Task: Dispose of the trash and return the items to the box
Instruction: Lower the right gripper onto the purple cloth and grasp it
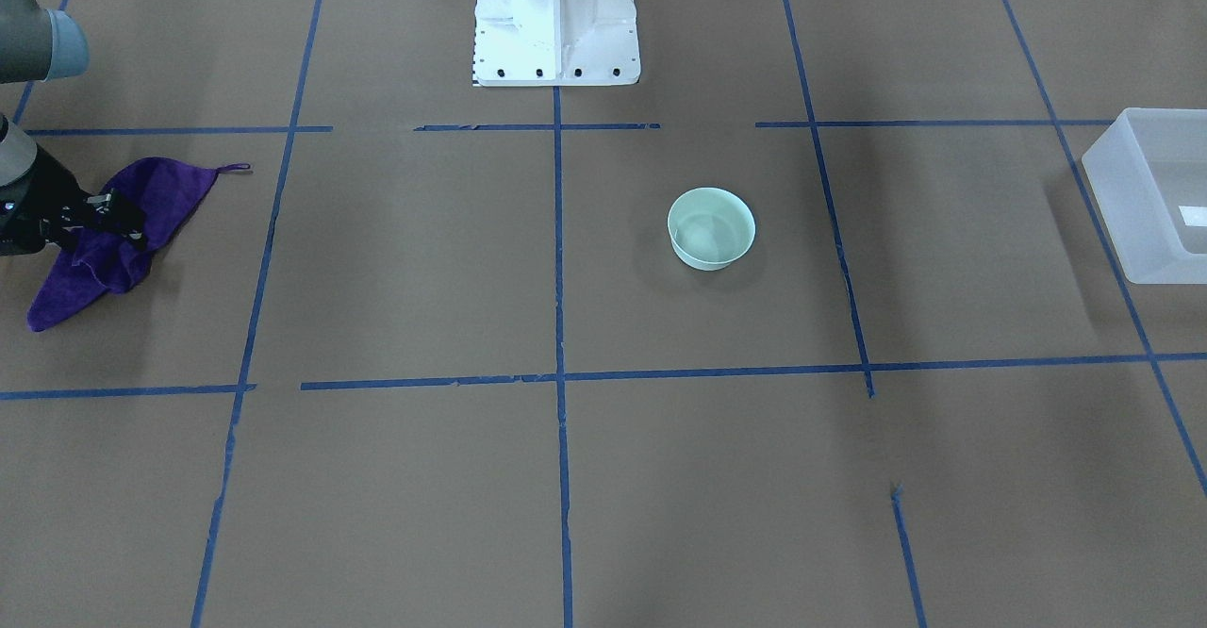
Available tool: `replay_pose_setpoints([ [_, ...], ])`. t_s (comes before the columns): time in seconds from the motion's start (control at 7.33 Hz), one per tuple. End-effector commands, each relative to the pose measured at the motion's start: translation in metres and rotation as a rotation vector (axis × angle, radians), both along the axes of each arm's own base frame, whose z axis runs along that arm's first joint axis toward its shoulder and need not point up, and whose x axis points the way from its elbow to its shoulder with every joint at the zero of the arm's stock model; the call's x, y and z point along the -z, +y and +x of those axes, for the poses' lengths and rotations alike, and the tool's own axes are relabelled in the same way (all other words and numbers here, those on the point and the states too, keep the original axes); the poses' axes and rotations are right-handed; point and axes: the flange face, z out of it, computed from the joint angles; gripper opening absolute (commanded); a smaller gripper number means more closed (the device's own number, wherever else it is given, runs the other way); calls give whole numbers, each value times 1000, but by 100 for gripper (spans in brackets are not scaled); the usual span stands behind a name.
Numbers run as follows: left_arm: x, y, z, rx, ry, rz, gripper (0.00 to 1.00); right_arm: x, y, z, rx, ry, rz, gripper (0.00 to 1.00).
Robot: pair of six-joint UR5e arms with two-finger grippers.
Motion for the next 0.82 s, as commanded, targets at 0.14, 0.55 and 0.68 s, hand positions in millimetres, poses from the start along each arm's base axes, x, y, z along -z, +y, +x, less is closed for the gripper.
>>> replay_pose_setpoints([
  [0.14,-44,4,-6,5,-18,-36,0,5,0,-1,-1,-5,2,0],
  [0.55,-75,14,-3,60,10,-130,0,33,-13,26,-50,-44,28,0],
  [0.68,-82,25,0,115,29,-182,0,56,-17,39,-67,-43,-14,0],
])
